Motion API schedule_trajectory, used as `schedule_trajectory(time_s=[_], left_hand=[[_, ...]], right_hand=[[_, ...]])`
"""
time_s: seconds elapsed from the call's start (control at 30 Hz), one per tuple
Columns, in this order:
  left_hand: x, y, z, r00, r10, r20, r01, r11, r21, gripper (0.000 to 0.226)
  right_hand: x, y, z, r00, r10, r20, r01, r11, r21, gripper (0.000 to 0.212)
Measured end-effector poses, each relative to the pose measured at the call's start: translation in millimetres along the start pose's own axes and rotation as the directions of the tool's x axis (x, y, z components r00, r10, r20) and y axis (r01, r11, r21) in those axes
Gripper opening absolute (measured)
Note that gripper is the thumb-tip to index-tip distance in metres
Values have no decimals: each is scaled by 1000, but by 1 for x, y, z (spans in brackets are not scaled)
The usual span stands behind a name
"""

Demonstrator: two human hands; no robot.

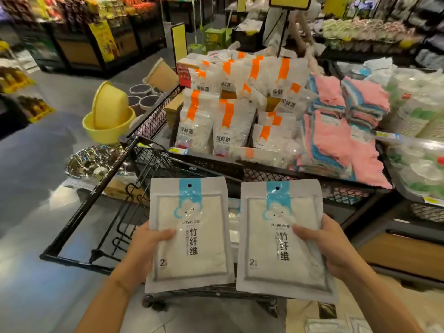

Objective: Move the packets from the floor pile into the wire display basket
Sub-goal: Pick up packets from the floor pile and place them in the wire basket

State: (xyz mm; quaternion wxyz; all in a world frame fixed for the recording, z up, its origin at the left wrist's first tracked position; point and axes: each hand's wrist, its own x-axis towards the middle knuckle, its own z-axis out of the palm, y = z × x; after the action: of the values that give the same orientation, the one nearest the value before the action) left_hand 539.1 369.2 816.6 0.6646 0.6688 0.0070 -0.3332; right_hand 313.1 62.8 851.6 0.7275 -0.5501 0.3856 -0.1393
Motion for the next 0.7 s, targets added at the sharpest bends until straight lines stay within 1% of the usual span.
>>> schedule_trajectory(time_s=[0.17,0.33,0.47,0.6,0.7], left_hand=[[34,-7,3,999,-49,12,48,996,70,36],[68,-15,14,989,-77,-123,90,990,111,28],[97,-20,21,979,-120,-165,143,980,141,24],[130,-30,26,960,-162,-230,200,968,151,24],[152,-39,22,947,-189,-258,236,958,164,24]], right_hand=[[37,11,7,998,41,-37,-41,999,0,39],[79,25,16,995,97,-24,-98,995,-17,40],[115,37,18,987,160,-32,-161,987,-31,42],[151,45,19,976,204,-78,-207,978,-34,33],[171,56,22,966,236,-103,-243,968,-66,33]])
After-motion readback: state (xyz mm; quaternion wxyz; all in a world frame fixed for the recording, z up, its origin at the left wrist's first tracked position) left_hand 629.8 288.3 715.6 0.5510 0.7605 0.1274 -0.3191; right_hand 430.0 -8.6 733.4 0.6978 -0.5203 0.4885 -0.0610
